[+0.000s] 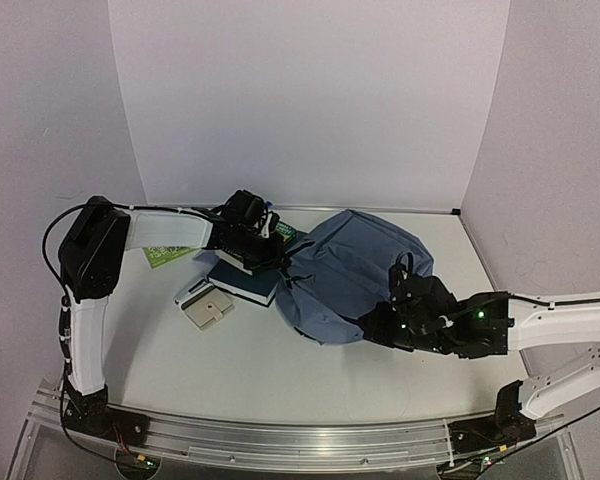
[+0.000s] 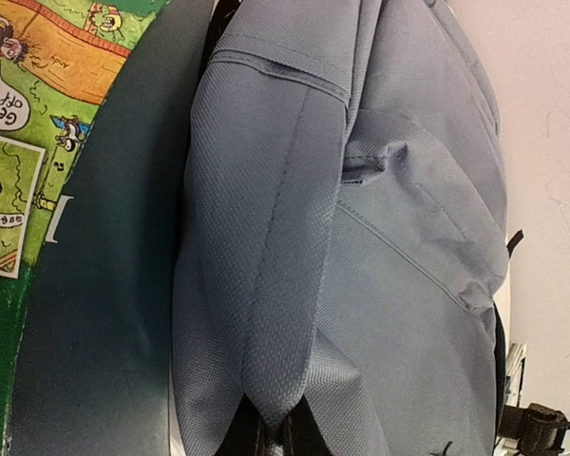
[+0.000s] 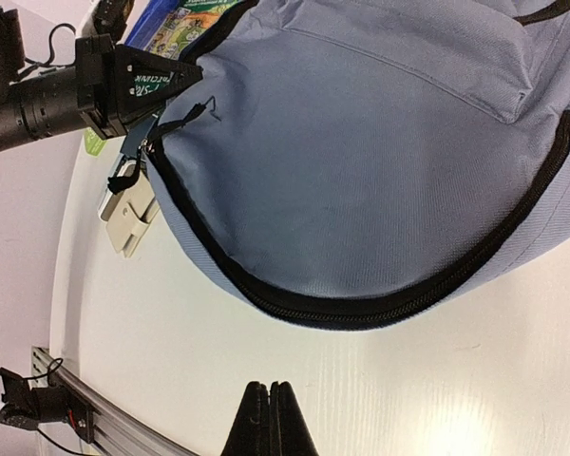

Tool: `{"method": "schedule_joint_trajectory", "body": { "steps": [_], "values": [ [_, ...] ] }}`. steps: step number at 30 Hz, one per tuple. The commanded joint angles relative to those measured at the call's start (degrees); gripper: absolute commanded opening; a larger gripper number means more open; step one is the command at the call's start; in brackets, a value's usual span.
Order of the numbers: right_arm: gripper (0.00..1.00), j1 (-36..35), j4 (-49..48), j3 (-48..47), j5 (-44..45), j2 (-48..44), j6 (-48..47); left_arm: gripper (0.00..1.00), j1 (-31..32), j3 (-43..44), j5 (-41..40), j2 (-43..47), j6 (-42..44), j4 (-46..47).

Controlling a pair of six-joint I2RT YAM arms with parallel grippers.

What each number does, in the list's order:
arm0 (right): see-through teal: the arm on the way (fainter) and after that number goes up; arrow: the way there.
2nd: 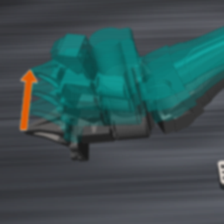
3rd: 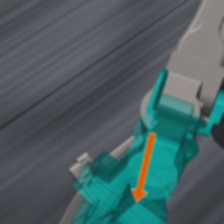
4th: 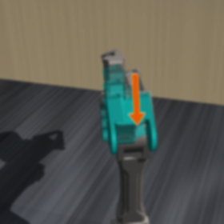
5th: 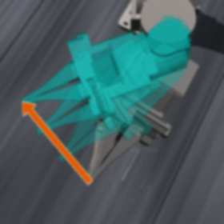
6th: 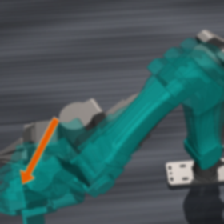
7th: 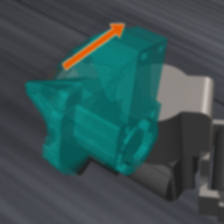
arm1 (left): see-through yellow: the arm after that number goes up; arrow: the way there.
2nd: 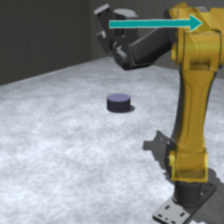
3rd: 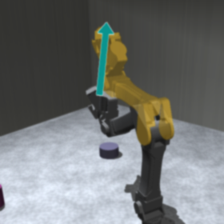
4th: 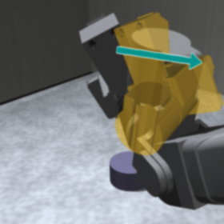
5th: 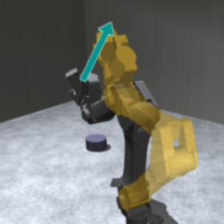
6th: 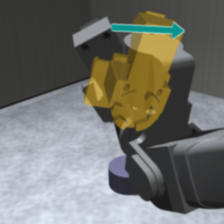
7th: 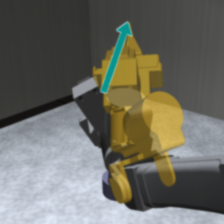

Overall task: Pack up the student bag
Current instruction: Unzip the student bag at the center of the board.

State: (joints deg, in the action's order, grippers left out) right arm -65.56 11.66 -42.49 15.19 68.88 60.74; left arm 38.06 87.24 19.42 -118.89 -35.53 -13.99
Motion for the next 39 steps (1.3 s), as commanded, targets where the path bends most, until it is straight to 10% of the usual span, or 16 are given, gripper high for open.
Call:
{"method": "schedule_joint_trajectory", "body": {
  "steps": [1, 6, 15, 39],
  "values": [
    [0.01, -0.27, 1.00, -5.85, 1.12, 1.61, -5.53, 0.00, -0.18, -0.78, 2.45, 2.60, 2.17, 2.51],
    [0.38, 0.06, 0.86, -14.68, 0.88, 9.66, -8.40, 0.00, -0.10, -7.04, 5.49, 7.91, -0.22, 7.09],
    [0.55, 4.38, -3.77, -24.81, -11.00, 22.71, -15.62, 0.00, 0.26, -11.54, 5.59, 11.42, -2.41, 8.65],
    [0.07, 4.35, -3.29, -30.66, -7.74, 33.13, -18.15, 0.00, 0.72, -11.74, 4.56, 12.11, -2.76, 6.73]
  ]
}}
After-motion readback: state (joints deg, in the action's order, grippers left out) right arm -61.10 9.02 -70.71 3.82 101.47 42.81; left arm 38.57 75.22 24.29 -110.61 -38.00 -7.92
